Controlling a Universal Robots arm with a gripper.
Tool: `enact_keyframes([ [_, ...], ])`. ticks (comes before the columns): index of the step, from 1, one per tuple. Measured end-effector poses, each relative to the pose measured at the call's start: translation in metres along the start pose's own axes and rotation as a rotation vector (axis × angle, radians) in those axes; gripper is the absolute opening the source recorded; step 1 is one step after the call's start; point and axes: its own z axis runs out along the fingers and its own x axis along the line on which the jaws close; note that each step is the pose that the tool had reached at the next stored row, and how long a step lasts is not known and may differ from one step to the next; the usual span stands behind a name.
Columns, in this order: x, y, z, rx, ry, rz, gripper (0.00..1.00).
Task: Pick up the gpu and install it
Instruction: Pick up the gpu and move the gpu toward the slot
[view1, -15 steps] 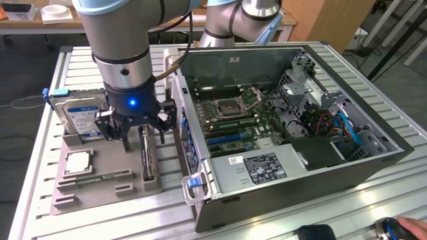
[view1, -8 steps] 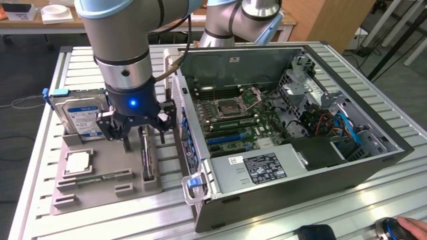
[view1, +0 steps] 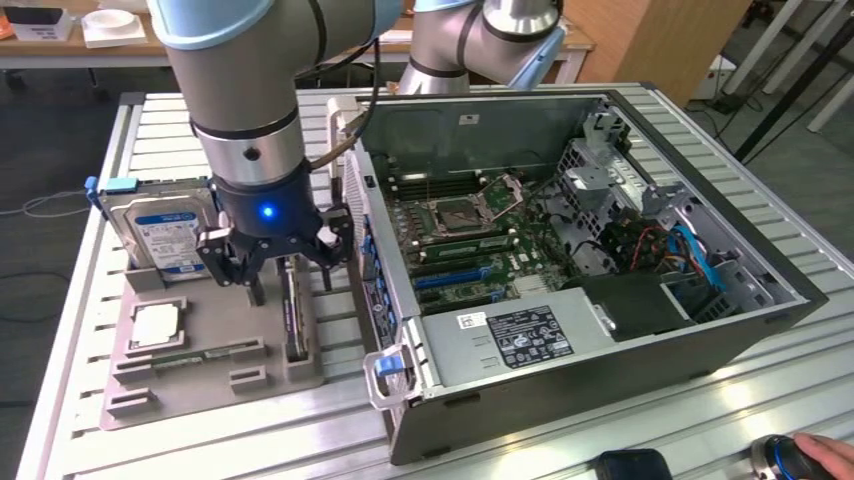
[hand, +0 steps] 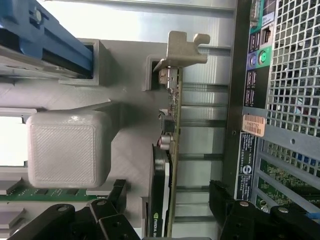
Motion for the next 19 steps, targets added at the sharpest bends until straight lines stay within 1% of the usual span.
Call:
enact_keyframes([
  [2, 0.0, 0.0005, 0.0028, 0.0028, -0.0021, 0.0, 0.76],
  [5, 0.0, 0.0009, 0.0067, 0.005, -0.0022, 0.0, 0.76],
  [8, 0.001, 0.0015, 0.0089, 0.0089, -0.0021, 0.0, 0.76],
  [15, 0.001, 0.0039, 0.0116, 0.0223, -0.0013, 0.002, 0.76],
  [16, 0.001, 0.0041, 0.0117, 0.0234, -0.0012, 0.002, 0.76],
  [19, 0.001, 0.0042, 0.0116, 0.0236, -0.0011, 0.002, 0.76],
])
